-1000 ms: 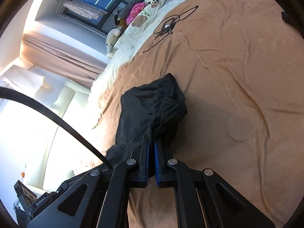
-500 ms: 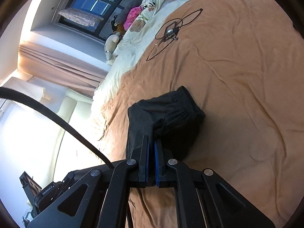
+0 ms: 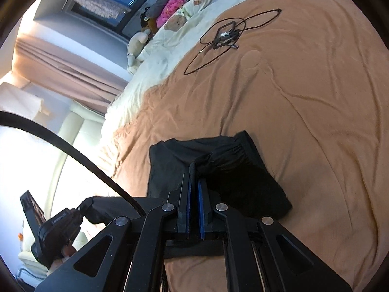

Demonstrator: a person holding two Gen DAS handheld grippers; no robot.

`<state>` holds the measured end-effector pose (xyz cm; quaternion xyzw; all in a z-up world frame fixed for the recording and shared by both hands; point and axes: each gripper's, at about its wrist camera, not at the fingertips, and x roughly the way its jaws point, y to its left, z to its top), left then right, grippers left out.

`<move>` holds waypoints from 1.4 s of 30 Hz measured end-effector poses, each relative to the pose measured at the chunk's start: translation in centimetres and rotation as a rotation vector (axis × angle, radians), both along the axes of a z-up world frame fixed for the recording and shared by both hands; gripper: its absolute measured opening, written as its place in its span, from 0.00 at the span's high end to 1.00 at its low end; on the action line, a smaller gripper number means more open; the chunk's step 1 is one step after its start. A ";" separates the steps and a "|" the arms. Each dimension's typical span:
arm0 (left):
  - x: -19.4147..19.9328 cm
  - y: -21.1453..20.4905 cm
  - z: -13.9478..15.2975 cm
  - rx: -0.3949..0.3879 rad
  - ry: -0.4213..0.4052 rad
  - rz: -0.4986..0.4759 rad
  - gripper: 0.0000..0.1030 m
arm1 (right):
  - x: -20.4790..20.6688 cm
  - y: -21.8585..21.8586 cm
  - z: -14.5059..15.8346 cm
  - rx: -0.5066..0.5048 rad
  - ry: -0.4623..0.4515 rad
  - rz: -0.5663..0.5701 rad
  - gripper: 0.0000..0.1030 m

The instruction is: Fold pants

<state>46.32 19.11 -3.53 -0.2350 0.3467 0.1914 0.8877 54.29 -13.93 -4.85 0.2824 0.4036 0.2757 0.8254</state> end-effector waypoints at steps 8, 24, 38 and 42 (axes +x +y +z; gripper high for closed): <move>5.6 2.0 -4.5 0.024 0.114 0.003 0.97 | 4.3 2.9 -2.1 -0.060 0.021 0.035 0.89; 5.5 1.7 -6.2 0.201 0.257 -0.254 0.43 | 2.7 3.2 1.2 -0.348 -0.203 0.133 0.22; 8.1 -0.1 -11.1 0.390 0.470 -0.463 0.43 | 4.5 5.3 0.5 -0.547 -0.173 0.247 0.22; 9.6 0.6 -12.0 0.421 0.469 -0.465 0.43 | 5.1 5.6 0.0 -0.575 -0.177 0.249 0.22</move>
